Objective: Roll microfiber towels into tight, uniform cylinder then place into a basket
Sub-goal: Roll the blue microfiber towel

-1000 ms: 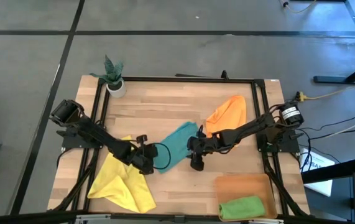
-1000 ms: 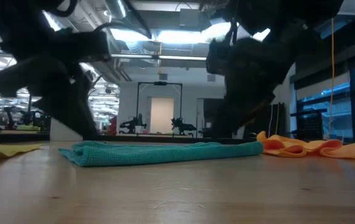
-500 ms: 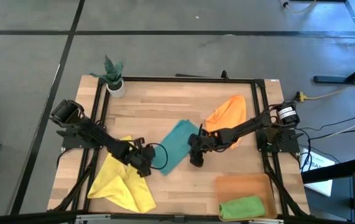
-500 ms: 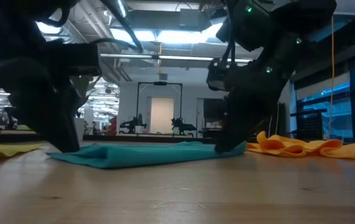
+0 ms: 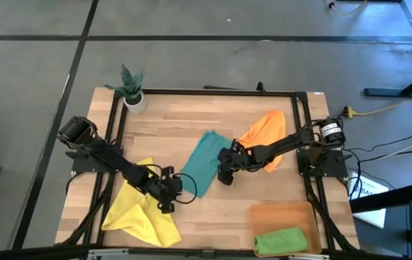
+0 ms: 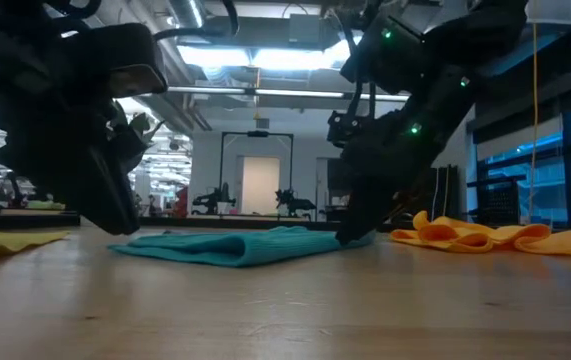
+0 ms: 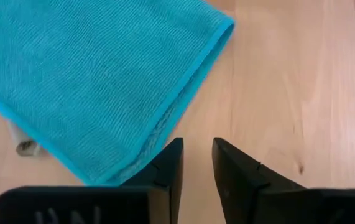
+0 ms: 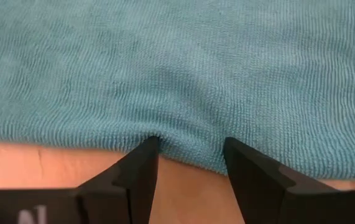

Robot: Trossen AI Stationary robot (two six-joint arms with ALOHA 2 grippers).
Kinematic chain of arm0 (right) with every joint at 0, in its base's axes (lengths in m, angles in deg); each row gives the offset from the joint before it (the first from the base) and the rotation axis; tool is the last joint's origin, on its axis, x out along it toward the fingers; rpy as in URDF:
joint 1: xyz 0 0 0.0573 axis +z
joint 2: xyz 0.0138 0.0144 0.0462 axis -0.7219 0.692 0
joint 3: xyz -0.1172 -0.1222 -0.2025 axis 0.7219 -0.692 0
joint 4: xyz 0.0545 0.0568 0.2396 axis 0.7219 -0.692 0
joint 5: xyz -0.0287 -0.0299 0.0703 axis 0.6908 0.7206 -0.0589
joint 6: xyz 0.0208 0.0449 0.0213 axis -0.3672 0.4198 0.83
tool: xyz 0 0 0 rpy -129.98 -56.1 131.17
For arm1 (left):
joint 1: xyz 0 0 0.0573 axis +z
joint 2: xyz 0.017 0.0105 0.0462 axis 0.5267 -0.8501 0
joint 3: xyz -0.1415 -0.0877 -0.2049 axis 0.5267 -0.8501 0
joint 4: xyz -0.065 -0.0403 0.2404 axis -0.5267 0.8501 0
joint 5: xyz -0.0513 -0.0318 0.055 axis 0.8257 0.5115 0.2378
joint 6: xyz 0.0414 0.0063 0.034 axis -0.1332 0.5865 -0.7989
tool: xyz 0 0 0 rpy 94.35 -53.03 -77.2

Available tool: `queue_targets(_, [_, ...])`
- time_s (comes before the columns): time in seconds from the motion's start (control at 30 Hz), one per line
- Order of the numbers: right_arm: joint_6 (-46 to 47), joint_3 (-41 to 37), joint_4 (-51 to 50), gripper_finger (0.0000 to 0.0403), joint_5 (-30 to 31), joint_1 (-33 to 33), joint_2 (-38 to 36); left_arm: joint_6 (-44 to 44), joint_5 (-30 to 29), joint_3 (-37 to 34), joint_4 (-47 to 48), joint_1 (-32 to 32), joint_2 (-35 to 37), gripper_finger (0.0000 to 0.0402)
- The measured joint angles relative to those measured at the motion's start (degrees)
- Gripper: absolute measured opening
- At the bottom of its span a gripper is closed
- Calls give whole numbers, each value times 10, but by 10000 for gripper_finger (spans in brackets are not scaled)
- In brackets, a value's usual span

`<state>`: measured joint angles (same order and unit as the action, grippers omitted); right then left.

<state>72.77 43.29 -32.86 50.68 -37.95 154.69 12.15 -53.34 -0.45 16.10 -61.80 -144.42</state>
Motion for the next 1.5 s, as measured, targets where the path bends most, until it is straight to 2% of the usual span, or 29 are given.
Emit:
queue_targets(0.13, [-2, 10, -6, 186, -12, 8, -5, -31, -16, 0, 2, 0, 8, 78])
queue_targets(0.33, [-35, 62, -27, 186, -50, 32, -8, -33, -106, 1, 17, 1, 14, 78])
queue_targets(0.4, [-35, 76, -23, 186, -56, 42, -8, -32, -114, 1, 22, 7, 10, 78])
queue_targets(0.53, [-47, 81, -11, 186, -97, 57, -9, -32, -115, 0, 23, 19, 1, 78])
queue_targets(0.83, [-89, 68, 80, 186, -122, 57, 38, -32, -84, 0, 17, 35, -39, 78])
queue_targets(1.1, [-75, 70, 73, 186, -131, 31, 73, -2, -64, 0, 12, 26, -40, 78])
queue_targets(1.5, [-79, 70, 61, 186, -131, 17, 74, 0, -41, 0, -15, 11, -41, 78])
